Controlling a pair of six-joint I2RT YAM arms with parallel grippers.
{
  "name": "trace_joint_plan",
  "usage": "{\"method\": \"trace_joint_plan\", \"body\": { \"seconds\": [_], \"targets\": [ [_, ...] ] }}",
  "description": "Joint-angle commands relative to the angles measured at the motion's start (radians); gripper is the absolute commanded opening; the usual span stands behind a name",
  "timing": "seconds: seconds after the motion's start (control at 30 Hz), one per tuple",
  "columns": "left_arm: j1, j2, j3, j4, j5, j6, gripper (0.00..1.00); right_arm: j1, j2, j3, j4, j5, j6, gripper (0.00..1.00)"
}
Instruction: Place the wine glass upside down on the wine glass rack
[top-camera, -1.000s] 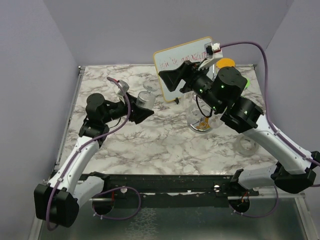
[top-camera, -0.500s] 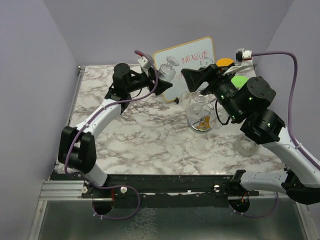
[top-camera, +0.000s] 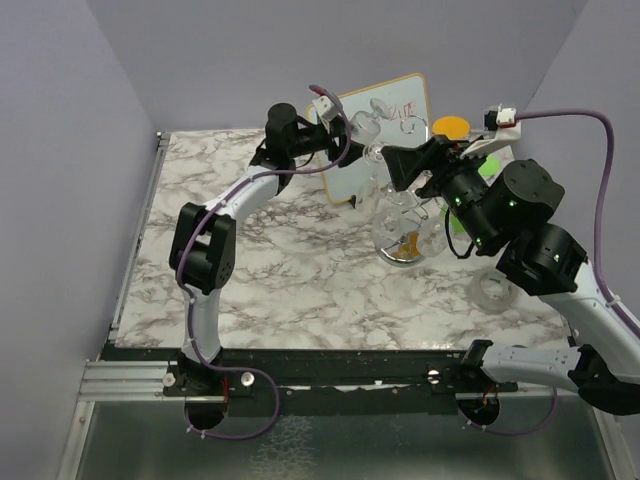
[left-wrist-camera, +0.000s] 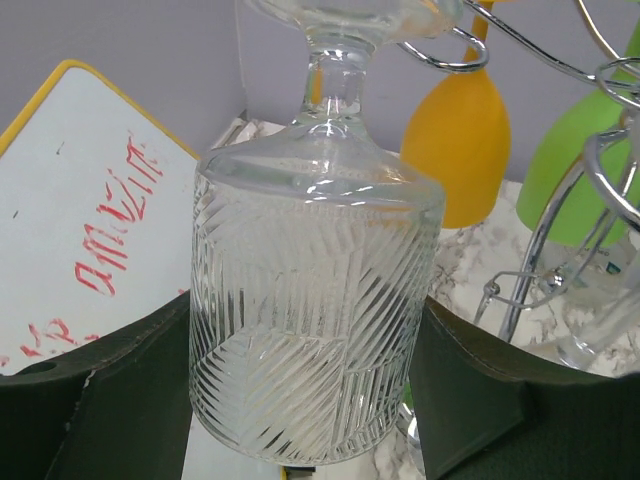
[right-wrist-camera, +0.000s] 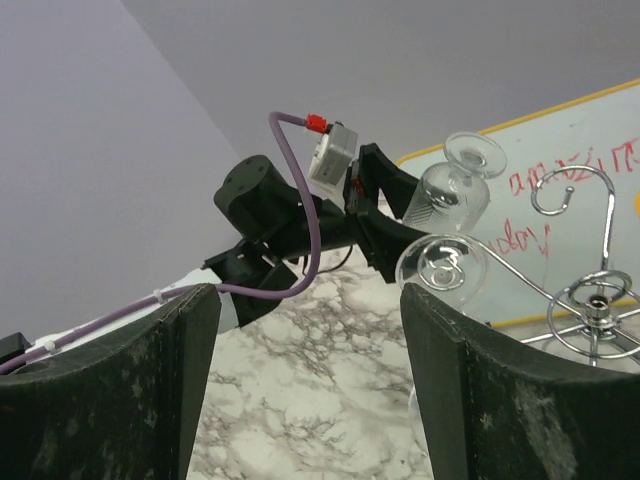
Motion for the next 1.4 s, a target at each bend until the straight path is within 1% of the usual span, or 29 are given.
{"method": "trace_joint_plan", "body": {
  "seconds": [0.0,0.13,0.27,0.43,0.57,0.77,0.93,1.0,1.07,1.2,1.27,1.37],
  "targets": [
    [-0.026,0.075,0.13,0.108,0.056,0.036,0.06,-0.002,0.021,0.054,-0.126,0.101,0.001,0.77],
    [-0.039,0.16,0.225,0.156,0.086,0.025,0.06,-0.002,0.041,0.087,-0.177,0.165,0.001,0.76],
    [-0.054,0.207,0.278,0.225,0.102,-0.005,0.05,-0.003,0.044,0.094,-0.195,0.201,0.001,0.76],
    [-0.066,0.211,0.234,0.4,0.1,-0.093,0.03,-0.003,0.07,0.118,-0.239,0.296,0.025,0.73],
    [-0.067,0.198,0.169,0.542,0.098,-0.184,0.01,-0.002,0.095,0.12,-0.255,0.335,0.027,0.73],
    [-0.069,0.213,0.147,0.618,0.127,-0.247,0.0,-0.003,0.116,0.117,-0.259,0.358,0.03,0.72],
    [-0.074,0.219,0.128,0.651,0.141,-0.25,0.0,-0.002,0.149,0.122,-0.266,0.385,0.025,0.72],
    [-0.075,0.22,0.117,0.666,0.144,-0.239,0.0,-0.009,0.178,0.141,-0.275,0.386,0.014,0.73],
    [-0.075,0.223,0.114,0.669,0.143,-0.231,0.0,-0.055,0.213,0.18,-0.293,0.329,0.014,0.75],
    [-0.074,0.226,0.114,0.668,0.142,-0.219,0.0,-0.271,0.299,0.256,-0.322,0.023,0.045,0.77],
    [-0.075,0.226,0.115,0.668,0.142,-0.218,0.0,-0.35,0.36,0.315,-0.346,-0.09,0.055,0.78],
    [-0.074,0.232,0.118,0.672,0.14,-0.216,0.0,-0.42,0.44,0.385,-0.357,-0.177,0.049,0.79]
  ]
}}
